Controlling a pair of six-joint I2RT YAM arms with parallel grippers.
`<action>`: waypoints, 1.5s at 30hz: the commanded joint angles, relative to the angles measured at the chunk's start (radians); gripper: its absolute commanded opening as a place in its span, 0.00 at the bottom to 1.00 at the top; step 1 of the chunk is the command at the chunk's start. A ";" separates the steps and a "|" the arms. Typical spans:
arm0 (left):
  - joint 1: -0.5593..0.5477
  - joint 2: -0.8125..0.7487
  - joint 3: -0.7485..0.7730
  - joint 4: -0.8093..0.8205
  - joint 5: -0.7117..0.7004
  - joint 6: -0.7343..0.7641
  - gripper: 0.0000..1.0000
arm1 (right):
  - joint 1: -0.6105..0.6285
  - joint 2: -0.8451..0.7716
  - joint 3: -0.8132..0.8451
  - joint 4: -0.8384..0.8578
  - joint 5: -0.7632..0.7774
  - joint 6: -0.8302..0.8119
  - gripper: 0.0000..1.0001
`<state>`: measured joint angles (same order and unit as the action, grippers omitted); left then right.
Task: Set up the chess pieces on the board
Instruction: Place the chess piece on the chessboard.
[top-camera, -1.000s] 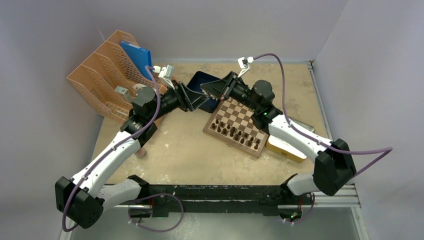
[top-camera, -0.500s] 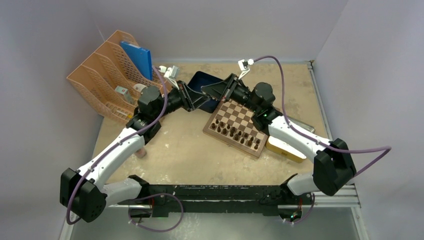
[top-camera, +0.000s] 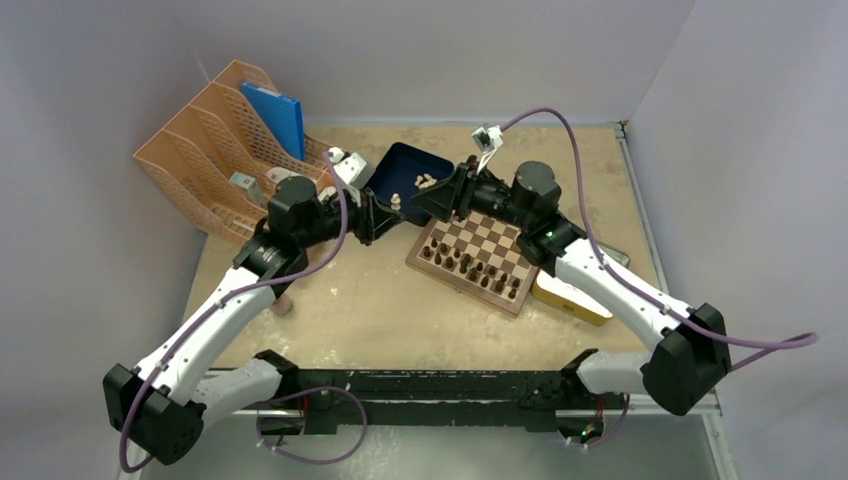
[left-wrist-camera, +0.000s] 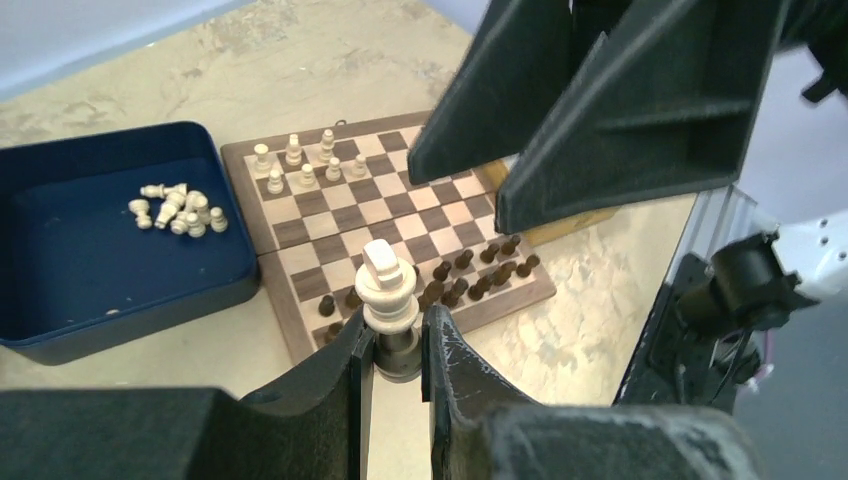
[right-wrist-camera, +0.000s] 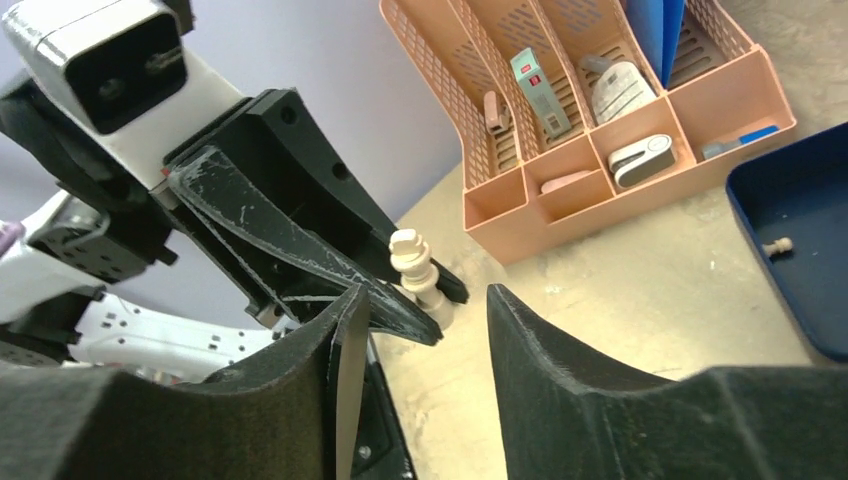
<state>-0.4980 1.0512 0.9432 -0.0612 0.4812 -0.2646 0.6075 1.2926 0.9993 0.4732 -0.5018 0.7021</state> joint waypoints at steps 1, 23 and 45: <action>0.003 -0.075 0.024 -0.077 0.056 0.251 0.00 | -0.005 -0.041 0.103 -0.179 -0.053 -0.207 0.52; 0.003 -0.055 0.023 -0.169 0.205 0.441 0.00 | 0.039 0.074 0.211 -0.284 -0.230 -0.314 0.52; 0.003 -0.046 0.034 -0.206 0.193 0.449 0.00 | 0.076 0.136 0.243 -0.312 -0.169 -0.323 0.35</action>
<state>-0.4942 1.0100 0.9432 -0.2813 0.6502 0.1612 0.6792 1.4223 1.1908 0.1551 -0.6758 0.4011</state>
